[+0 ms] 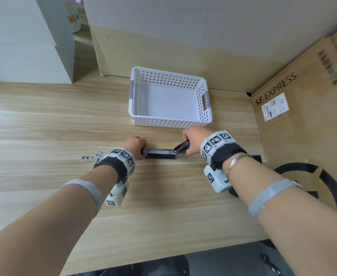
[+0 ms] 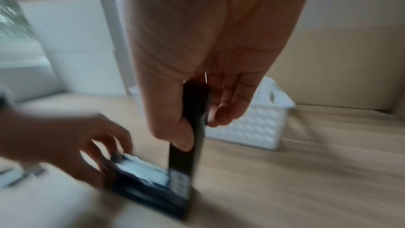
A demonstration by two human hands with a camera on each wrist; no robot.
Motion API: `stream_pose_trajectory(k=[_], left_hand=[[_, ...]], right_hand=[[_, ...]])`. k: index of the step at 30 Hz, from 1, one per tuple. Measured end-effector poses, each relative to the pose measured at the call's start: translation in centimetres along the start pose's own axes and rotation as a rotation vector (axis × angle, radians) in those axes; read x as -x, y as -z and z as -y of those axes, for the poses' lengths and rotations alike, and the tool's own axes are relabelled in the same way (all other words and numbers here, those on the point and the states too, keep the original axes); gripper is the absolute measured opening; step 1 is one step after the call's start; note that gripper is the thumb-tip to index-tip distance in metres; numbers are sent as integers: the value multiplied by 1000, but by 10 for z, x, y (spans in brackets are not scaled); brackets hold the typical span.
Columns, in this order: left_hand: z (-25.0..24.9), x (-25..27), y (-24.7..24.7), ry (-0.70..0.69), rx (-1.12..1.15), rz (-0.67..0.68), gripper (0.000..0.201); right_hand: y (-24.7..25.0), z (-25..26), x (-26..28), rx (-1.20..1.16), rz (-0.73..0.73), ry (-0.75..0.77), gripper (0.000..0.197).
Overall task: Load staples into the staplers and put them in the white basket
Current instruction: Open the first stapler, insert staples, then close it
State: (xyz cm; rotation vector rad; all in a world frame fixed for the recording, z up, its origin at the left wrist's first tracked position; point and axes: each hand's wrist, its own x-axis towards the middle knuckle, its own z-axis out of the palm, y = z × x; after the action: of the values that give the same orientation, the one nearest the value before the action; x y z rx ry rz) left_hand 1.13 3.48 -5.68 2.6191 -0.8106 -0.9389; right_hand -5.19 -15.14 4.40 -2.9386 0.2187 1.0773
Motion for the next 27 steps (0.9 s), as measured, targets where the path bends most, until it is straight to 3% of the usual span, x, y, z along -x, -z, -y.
stream_pose_trajectory(k=[9,20,24,27], left_hand=[[-2,-1,0,1,-6,8,41],[5,1,-2,-37,19,20,41],[2,2,-2,-67,-10,41,41],[1,2,0,-81,-53,65,43]], right_hand=[[-22,77,-35,-8,-84,125,26],[-31,69,-45,-116,-36,89,25],[-50,58,-39,-70,25,29,41],[-63,56,-39,-59,-14,0,43]])
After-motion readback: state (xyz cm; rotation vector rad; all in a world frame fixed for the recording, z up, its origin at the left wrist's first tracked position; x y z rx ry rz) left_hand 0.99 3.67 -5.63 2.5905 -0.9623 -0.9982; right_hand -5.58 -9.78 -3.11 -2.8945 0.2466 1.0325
